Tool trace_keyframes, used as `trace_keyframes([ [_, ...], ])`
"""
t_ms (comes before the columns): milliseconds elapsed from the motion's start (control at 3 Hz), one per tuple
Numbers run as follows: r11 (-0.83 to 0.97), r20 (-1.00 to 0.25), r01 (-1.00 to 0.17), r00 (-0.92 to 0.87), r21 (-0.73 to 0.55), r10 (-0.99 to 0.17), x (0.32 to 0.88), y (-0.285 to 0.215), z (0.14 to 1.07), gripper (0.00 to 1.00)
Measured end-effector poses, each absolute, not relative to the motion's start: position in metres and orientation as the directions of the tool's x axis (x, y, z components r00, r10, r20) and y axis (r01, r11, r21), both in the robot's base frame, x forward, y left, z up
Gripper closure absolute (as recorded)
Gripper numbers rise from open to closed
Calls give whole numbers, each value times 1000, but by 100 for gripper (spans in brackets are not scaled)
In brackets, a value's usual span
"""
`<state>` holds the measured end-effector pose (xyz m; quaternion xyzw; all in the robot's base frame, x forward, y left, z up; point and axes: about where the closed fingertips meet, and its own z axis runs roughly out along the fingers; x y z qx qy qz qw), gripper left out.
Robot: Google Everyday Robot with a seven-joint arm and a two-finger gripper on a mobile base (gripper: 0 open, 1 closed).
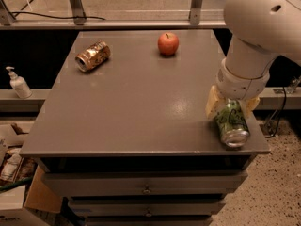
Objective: Place green can upright
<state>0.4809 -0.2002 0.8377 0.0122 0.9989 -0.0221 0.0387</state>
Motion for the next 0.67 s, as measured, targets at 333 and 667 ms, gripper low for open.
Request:
trace_keyframes([
  [333, 999, -64, 42, -997, -34, 40, 476, -196, 832, 63],
  [667, 999, -65, 47, -997, -5, 47, 476, -192, 831, 87],
])
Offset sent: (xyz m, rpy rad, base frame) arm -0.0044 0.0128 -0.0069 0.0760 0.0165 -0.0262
